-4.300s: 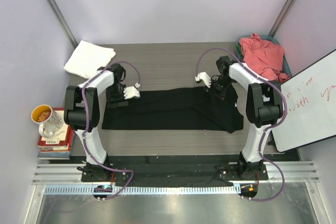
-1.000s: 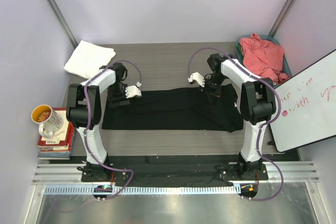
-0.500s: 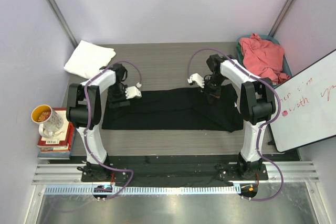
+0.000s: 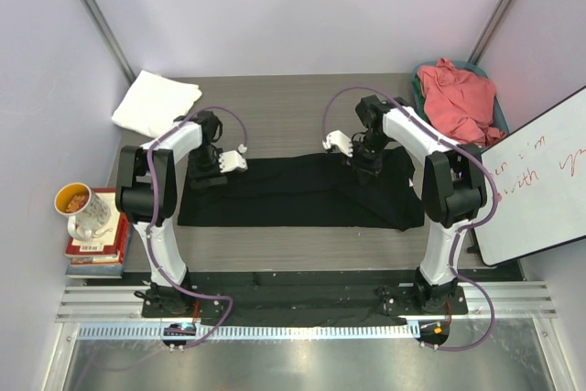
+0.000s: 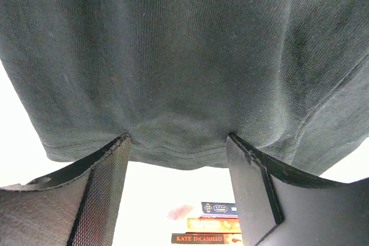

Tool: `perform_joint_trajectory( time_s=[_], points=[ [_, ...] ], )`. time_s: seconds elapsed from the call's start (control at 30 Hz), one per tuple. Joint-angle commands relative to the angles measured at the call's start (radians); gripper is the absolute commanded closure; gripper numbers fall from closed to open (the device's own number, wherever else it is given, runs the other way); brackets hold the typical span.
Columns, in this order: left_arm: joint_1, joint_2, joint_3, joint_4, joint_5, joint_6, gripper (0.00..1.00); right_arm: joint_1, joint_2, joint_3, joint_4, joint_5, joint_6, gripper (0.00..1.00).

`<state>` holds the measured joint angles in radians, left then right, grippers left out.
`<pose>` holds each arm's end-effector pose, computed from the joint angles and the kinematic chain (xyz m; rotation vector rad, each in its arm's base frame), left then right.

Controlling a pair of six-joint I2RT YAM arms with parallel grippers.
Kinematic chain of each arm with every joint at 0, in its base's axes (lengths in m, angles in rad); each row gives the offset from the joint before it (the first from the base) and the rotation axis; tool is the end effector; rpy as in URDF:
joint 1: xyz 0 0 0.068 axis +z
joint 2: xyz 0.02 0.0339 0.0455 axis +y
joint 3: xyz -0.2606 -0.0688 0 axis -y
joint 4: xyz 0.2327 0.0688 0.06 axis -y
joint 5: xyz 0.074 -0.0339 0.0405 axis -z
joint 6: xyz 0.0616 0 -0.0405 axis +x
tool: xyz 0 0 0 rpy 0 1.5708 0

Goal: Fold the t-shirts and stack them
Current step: Fold the other side of the tshirt into a rectangle

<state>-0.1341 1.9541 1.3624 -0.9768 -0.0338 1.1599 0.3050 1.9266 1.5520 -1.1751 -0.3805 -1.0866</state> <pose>0.3416 -0.0440 0.1396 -1.8847 -2.4948 -0.0478 0.3289 0.1275 0.1973 -1.8853 2.2482 0.5106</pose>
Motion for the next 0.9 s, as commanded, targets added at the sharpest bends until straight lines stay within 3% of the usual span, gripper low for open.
perform_joint_trajectory(
  time_s=[0.0, 0.07, 0.47, 0.87],
  points=[
    [-0.006, -0.02, 0.001, -0.002, 0.02, 0.003, 0.32, 0.0, -0.011, -0.018, 0.037, 0.04, 0.016, 0.67],
    [-0.006, -0.024, -0.003, 0.0, 0.018, 0.006, 0.32, -0.007, -0.005, -0.017, 0.055, 0.058, 0.02, 0.6],
    [-0.006, -0.027, -0.014, 0.004, 0.02, -0.002, 0.32, -0.06, 0.078, 0.049, 0.126, 0.095, 0.04, 0.6],
    [-0.006, -0.018, -0.002, -0.003, 0.012, 0.006, 0.32, -0.06, 0.091, 0.056, 0.092, 0.068, 0.027, 0.62]
  ],
)
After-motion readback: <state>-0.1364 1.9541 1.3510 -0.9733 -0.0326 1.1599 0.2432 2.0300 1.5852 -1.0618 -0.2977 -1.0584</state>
